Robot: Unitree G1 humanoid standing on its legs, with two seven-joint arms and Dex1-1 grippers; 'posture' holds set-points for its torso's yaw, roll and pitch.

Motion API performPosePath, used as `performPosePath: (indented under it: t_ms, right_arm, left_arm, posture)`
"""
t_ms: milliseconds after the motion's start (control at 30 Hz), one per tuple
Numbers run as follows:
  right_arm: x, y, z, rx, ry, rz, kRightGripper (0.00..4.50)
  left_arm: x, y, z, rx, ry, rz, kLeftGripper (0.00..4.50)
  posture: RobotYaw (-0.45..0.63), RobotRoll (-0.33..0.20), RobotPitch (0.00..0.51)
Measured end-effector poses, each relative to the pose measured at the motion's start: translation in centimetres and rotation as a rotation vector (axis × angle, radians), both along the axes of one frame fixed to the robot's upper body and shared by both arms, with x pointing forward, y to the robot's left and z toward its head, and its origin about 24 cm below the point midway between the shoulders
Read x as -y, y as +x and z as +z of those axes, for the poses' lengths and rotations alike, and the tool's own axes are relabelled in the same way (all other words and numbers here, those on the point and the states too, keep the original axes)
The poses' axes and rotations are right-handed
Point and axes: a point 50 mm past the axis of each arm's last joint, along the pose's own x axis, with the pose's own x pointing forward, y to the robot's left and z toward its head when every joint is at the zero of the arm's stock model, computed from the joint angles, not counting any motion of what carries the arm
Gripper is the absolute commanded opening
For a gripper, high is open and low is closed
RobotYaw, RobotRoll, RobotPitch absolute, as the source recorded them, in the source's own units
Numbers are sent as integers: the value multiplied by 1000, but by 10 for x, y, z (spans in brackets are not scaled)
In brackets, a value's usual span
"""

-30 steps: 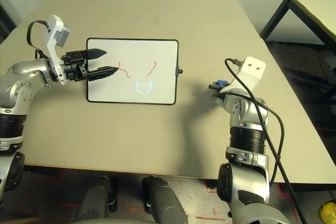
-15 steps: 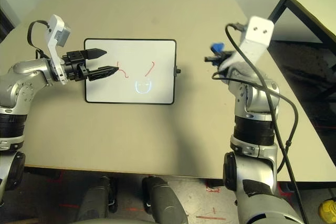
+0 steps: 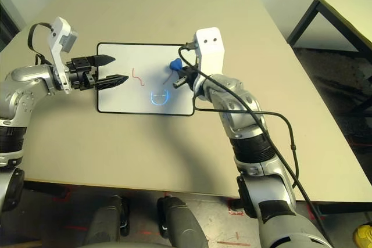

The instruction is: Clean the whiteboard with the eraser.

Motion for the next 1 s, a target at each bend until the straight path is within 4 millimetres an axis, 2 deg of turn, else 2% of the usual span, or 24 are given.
performPosePath:
  t_ms: [167, 367, 600, 733, 833, 900, 1000]
  right_arm:
    - [-5, -1, -9, -17, -15, 23, 205]
    - [-18, -13, -27, -91, -36, 83, 204]
    - [-22, -15, -27, -101, -43, 93, 198]
    - [-15, -7, -14, -50, -36, 33, 193]
    - [-9, 0, 12, 44, -8, -18, 188]
    - [-8, 1, 22, 77, 6, -27, 188]
    - [-14, -1, 14, 52, 15, -12, 187]
  left_arm:
    - [0, -3, 0, -5, 7, -2, 4500]
    - [1, -4, 0, -11, 11, -2, 4500]
    - [1, -4, 1, -15, 11, -2, 4500]
    - [1, -4, 1, -15, 10, -3, 4500]
    - [1, -4, 0, -18, 10, -3, 4500]
    - [1, -4, 0, -22, 10, -3, 4500]
    - [1, -4, 0, -24, 10, -3, 4500]
  posture:
    - [-37, 0, 105]
    - [-44, 0, 108]
    - [-50, 0, 110]
    - [-52, 0, 111]
    - [-53, 0, 112]
    - [-52, 0, 113]
    - [-49, 0, 114]
